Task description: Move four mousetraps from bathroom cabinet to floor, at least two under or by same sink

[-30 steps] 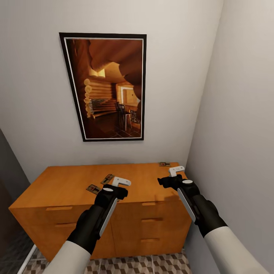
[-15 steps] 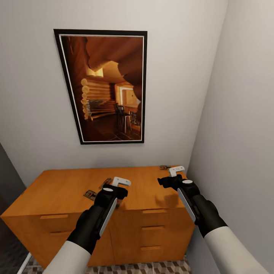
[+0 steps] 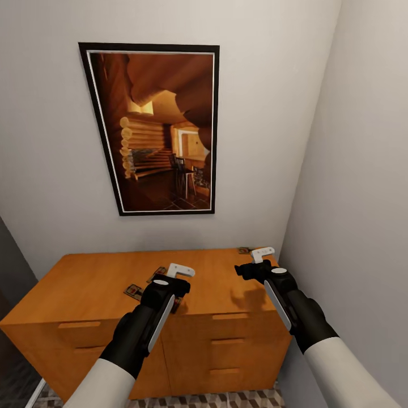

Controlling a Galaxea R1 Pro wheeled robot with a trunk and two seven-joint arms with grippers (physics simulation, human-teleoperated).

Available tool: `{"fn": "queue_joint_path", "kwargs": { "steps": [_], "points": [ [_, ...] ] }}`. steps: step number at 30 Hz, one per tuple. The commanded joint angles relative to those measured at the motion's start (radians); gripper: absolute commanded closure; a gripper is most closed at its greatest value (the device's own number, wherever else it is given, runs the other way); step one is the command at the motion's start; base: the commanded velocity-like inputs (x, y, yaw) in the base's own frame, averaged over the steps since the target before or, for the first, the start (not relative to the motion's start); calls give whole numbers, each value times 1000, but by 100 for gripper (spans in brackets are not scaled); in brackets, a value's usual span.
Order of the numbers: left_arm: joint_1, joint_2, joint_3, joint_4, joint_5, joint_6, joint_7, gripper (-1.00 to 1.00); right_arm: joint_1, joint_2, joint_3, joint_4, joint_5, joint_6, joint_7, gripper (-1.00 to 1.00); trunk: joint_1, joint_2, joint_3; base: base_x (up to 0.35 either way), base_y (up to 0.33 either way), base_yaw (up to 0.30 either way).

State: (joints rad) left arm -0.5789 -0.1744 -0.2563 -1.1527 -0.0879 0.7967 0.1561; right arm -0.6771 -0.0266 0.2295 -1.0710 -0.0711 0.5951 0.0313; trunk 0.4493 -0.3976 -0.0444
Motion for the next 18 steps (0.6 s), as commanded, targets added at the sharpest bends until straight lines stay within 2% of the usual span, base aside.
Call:
{"fn": "queue_joint_path", "kwargs": {
  "steps": [1,18],
  "points": [
    [-1,0,-1,-1,-9,6,-1,-100,-1,-1,2,-1,-7,5,-2,-100,1,-2,-2,3,0,0],
    [-1,0,-2,0,-7,6,-4,-100,-1,-1,2,-1,-7,5,-2,-100,1,-2,-2,0,0,0]
  ]
}}
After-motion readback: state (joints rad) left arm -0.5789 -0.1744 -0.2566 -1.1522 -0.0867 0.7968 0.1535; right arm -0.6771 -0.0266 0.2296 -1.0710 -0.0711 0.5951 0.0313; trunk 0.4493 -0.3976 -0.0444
